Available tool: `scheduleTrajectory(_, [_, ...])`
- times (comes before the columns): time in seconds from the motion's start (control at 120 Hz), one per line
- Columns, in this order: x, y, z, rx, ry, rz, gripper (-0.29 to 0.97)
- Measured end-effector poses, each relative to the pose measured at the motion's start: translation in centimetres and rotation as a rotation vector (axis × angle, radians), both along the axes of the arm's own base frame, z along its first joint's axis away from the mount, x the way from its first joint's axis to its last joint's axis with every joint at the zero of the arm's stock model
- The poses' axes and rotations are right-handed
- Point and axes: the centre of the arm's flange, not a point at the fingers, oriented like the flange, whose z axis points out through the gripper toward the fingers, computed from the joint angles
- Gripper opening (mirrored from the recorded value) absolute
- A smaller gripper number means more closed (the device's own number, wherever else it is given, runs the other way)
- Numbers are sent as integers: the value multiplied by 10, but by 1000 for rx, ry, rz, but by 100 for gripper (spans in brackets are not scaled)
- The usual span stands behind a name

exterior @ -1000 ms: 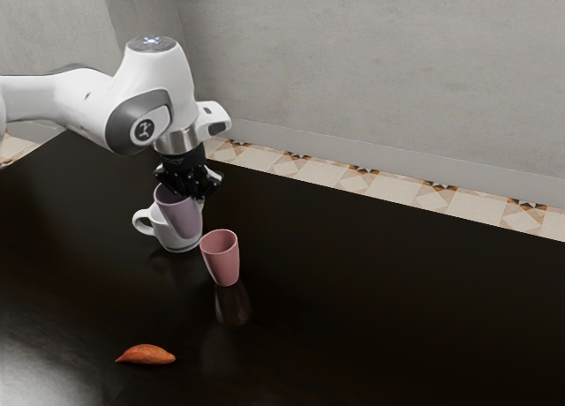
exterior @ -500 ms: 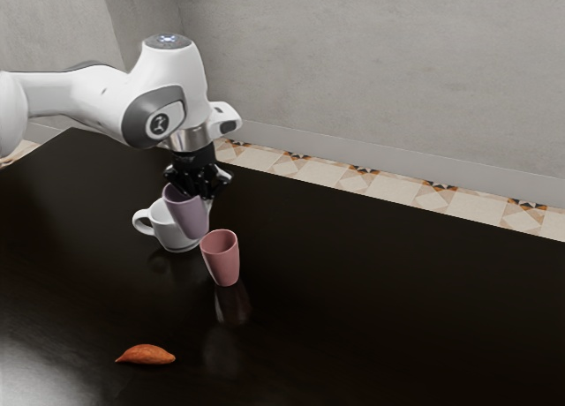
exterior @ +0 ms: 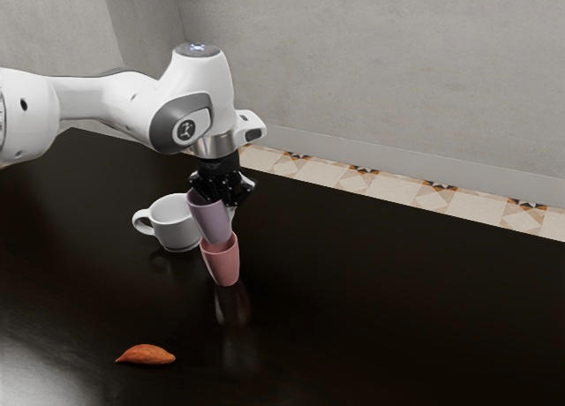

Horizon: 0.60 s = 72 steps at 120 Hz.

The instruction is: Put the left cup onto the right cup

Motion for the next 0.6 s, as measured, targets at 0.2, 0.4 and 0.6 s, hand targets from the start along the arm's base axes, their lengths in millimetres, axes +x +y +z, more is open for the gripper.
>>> scheduleTrajectory(0.2, [3,4,-9,2,10,8,-10])
scheduleTrajectory(0.4, [5,10,-13,5,14,13,-11])
scheduleTrajectory(0.6, [10,11,-12,6,8,7,-10])
